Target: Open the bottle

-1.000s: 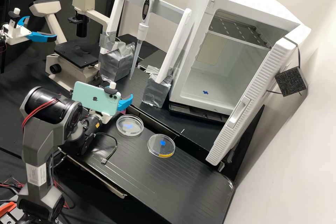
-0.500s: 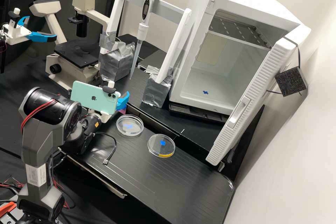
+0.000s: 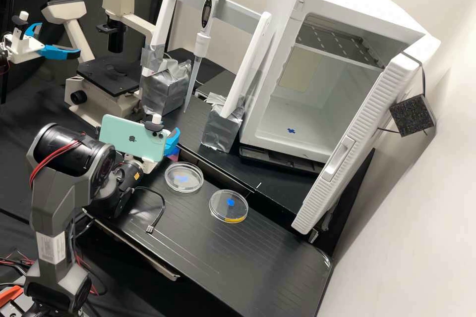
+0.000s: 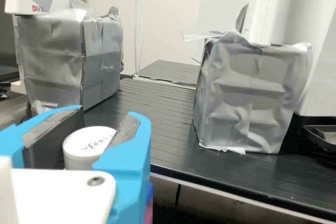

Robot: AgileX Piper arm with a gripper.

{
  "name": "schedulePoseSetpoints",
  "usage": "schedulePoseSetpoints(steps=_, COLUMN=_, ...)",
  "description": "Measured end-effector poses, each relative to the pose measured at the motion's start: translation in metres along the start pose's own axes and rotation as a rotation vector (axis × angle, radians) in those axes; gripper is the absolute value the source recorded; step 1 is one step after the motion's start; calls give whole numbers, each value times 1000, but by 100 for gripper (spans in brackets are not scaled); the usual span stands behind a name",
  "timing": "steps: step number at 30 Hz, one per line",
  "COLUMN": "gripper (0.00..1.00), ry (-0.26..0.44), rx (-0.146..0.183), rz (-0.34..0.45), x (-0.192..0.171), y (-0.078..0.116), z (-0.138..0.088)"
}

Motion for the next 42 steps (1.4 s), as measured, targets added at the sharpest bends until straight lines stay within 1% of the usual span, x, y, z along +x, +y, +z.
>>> schedulePoseSetpoints(steps=11, gripper=0, ry=2, rx=-1, rz=-2, x=0, y=0, z=0)
schedulePoseSetpoints(steps=19, gripper=0, ry=-2, rx=-3, rz=-14, x=-3, y=5, z=-4)
schedulePoseSetpoints(steps=24, gripper=0, ry=30, rx=4, rz=21, x=-5, y=12, z=-12)
schedulePoseSetpoints(steps=31, gripper=0, ry=34, rx=5, rz=30, x=-4, y=14, z=-13)
schedulePoseSetpoints(steps=36, gripper=0, ry=33, rx=-1, rz=65, x=-7, y=23, z=-12)
schedulePoseSetpoints(steps=40, gripper=0, ry=30, rx=17, rz=79, x=-19, y=28, z=-10)
schedulePoseSetpoints(steps=42, gripper=0, ry=39, rx=17, rz=76, x=-26, y=28, z=-9)
